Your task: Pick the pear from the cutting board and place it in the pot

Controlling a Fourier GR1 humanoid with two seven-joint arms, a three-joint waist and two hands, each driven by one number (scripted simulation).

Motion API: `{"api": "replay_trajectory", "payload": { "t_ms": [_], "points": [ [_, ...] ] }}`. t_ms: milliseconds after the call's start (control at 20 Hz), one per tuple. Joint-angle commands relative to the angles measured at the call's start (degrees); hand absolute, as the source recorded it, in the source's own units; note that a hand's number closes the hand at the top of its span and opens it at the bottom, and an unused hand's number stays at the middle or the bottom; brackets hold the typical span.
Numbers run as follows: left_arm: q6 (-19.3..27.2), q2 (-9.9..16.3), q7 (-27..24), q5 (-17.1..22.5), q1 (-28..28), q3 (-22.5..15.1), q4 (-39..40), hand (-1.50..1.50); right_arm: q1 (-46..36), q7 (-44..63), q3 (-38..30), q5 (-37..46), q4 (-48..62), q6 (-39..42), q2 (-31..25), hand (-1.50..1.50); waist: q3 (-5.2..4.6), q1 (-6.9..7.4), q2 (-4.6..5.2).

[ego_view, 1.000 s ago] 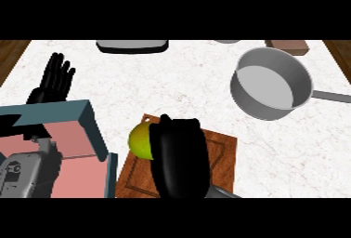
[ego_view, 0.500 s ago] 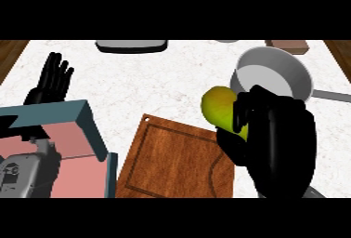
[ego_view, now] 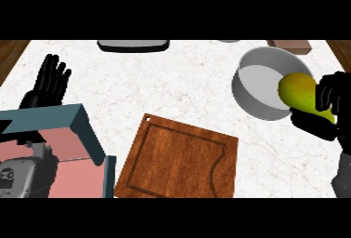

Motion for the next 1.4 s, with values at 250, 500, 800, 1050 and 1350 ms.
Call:
{"api": "replay_trajectory", "payload": {
  "t_ms": [250, 500, 800, 1050, 1350],
  "points": [
    [1.15, -1.31, -0.17, -1.91, -2.38, -1.01, 2.49, 0.0, 3.55, -26.42, -17.17, -15.06, 20.9, -8.49, -6.16, 1.5, 0.02, 0.24, 0.16],
    [-0.08, -1.26, -1.23, -1.47, -2.48, -0.02, 4.3, 0.0, -2.51, -32.03, -15.17, -9.83, 33.27, -13.02, -2.68, 1.5, -0.03, 0.59, 0.16],
    [0.15, -0.82, 1.3, -1.81, -2.8, -0.22, 2.35, 0.0, -9.05, -39.4, -18.59, -11.41, 51.1, -11.7, -6.06, 1.5, -0.01, 0.96, 0.24],
    [-0.39, -1.94, -0.34, -1.68, -2.61, -1.02, 3.18, 0.0, -12.96, -39.0, -21.25, -18.45, 61.44, -7.5, -0.93, -1.5, 0.07, 1.94, 0.64],
    [-0.13, -1.27, 0.92, -1.37, -1.06, -0.09, 0.0, 0.0, -14.59, -51.92, -20.84, -20.94, 67.1, -3.03, -2.42, -1.5, 0.01, 1.1, 0.18]
  ]
}}
